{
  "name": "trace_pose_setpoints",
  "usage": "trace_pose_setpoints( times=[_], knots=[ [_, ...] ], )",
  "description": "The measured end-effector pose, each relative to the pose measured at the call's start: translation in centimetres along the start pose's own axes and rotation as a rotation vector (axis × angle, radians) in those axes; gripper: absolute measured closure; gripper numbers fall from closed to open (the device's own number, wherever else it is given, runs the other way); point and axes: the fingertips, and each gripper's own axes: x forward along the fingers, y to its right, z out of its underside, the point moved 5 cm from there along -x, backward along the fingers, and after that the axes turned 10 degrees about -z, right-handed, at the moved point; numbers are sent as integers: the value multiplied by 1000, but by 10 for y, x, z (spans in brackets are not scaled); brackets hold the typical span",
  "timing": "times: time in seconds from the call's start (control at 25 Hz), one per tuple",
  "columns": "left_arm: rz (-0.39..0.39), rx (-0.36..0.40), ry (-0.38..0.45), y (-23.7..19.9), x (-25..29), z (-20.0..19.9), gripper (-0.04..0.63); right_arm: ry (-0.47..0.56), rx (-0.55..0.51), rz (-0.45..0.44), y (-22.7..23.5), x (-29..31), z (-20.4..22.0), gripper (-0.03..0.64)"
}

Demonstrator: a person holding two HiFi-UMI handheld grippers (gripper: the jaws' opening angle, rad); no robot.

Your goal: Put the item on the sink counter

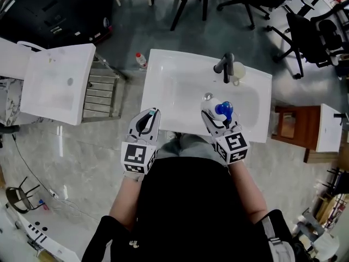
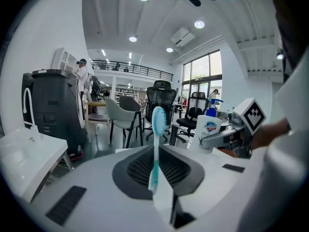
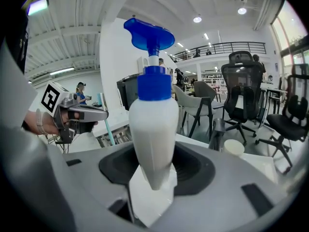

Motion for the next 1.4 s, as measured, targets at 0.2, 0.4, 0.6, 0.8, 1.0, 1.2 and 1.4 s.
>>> trace_pose_setpoints(
  times=[0.2,0.4,0.6,0.8,1.0,1.2,1.4],
  knots=[
    [-44,-12,-14,-7,4,-4,552,-19,-4,-42,7,18,1,411],
    [-98,-41,-25,-13,6,-9,552,-32,-2,-78,21,41,3,411],
    [-165,-56,-46,-22,6,-10,552,-42,-4,-109,34,70,5,411],
    [-201,-76,-74,-28,7,-3,553,-54,-2,-119,48,103,5,411],
    [-229,-93,-103,-31,9,7,552,-55,-8,-111,65,135,7,411],
    [-266,-115,-128,-33,5,12,552,-71,-10,-108,80,165,12,411],
    [-304,-131,-151,-31,0,19,554,-88,-11,-84,97,189,20,411]
  ],
)
